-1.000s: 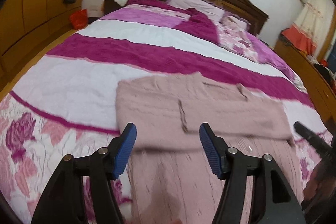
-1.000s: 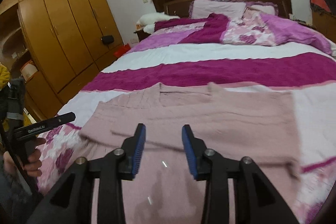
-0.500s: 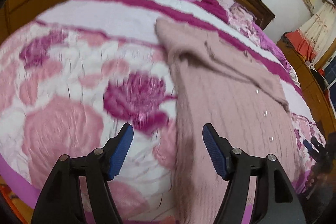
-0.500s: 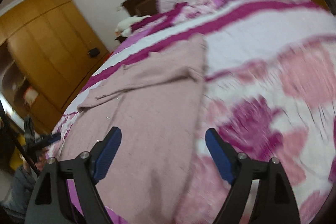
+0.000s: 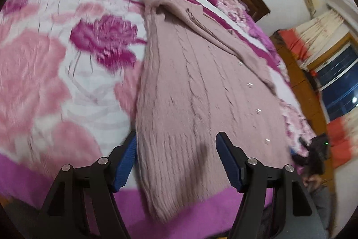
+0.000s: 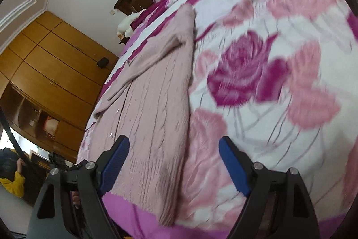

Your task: Fold small clothes

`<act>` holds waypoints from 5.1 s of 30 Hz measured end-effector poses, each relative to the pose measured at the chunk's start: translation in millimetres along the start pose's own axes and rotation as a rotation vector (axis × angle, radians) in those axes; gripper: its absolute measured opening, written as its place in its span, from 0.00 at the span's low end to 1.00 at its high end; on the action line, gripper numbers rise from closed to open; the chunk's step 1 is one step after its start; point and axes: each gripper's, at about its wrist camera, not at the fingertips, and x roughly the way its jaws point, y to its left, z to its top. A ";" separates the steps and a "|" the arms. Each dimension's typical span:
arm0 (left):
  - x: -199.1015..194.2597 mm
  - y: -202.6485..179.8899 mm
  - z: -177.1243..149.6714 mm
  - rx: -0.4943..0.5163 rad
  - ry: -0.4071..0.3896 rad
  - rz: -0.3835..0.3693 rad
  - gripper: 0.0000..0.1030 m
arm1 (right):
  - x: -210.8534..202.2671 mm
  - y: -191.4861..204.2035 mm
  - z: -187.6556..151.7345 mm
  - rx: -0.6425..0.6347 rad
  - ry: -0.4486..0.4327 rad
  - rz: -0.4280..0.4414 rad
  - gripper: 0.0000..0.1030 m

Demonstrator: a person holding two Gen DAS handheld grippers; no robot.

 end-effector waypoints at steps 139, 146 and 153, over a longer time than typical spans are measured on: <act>103.6 10.8 242.2 -0.201 -0.252 -0.089 0.00 | 152.8 43.8 198.9 0.013 -0.175 0.085 0.07; 95.4 15.7 237.2 -0.236 -0.289 -0.088 0.20 | 167.3 18.4 199.5 0.124 -0.145 0.125 0.51; 78.8 21.9 237.1 -0.251 -0.317 -0.082 0.21 | 146.2 9.5 199.5 0.151 -0.251 0.083 0.86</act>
